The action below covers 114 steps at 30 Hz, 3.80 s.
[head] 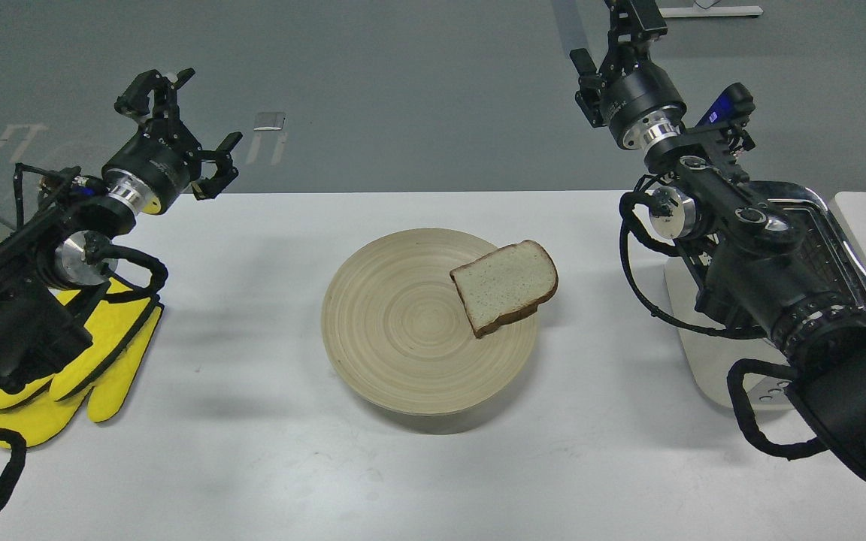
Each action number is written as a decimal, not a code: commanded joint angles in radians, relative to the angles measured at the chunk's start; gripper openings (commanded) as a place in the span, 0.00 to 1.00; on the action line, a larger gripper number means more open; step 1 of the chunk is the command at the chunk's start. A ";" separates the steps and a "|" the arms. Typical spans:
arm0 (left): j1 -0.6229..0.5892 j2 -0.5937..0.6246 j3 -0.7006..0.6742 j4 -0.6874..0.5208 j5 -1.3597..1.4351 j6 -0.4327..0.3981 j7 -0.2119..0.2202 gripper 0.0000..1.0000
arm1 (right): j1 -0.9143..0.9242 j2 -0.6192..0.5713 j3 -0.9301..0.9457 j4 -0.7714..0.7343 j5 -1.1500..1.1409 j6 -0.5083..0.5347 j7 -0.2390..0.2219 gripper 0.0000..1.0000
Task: Put bread in toaster with right arm
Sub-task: 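Raise the right gripper and begin moving it toward the bread slice, then reach the right gripper over the bowl toward the bread slice, then close the right gripper on the bread slice's edge and lift it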
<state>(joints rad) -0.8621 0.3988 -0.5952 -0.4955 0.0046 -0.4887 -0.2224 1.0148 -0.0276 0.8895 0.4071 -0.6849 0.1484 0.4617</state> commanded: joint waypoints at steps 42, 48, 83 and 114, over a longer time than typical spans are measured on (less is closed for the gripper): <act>0.002 0.000 0.000 0.000 0.000 0.000 -0.002 1.00 | 0.390 -0.308 -1.001 0.269 -0.128 0.340 -0.198 1.00; 0.002 0.000 0.000 0.000 0.000 0.000 -0.002 1.00 | 0.468 -0.313 -1.187 0.317 -0.150 0.340 -0.196 1.00; 0.000 0.000 0.000 0.000 0.000 0.000 -0.002 1.00 | 0.305 -0.261 -1.268 0.314 -0.226 0.340 -0.196 1.00; 0.000 0.000 0.000 0.000 0.000 0.000 -0.002 1.00 | 0.245 -0.198 -1.268 0.271 -0.229 0.340 -0.190 0.77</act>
<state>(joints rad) -0.8622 0.3988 -0.5952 -0.4955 0.0046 -0.4887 -0.2239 1.2663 -0.2259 -0.3789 0.6768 -0.9150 0.4887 0.2693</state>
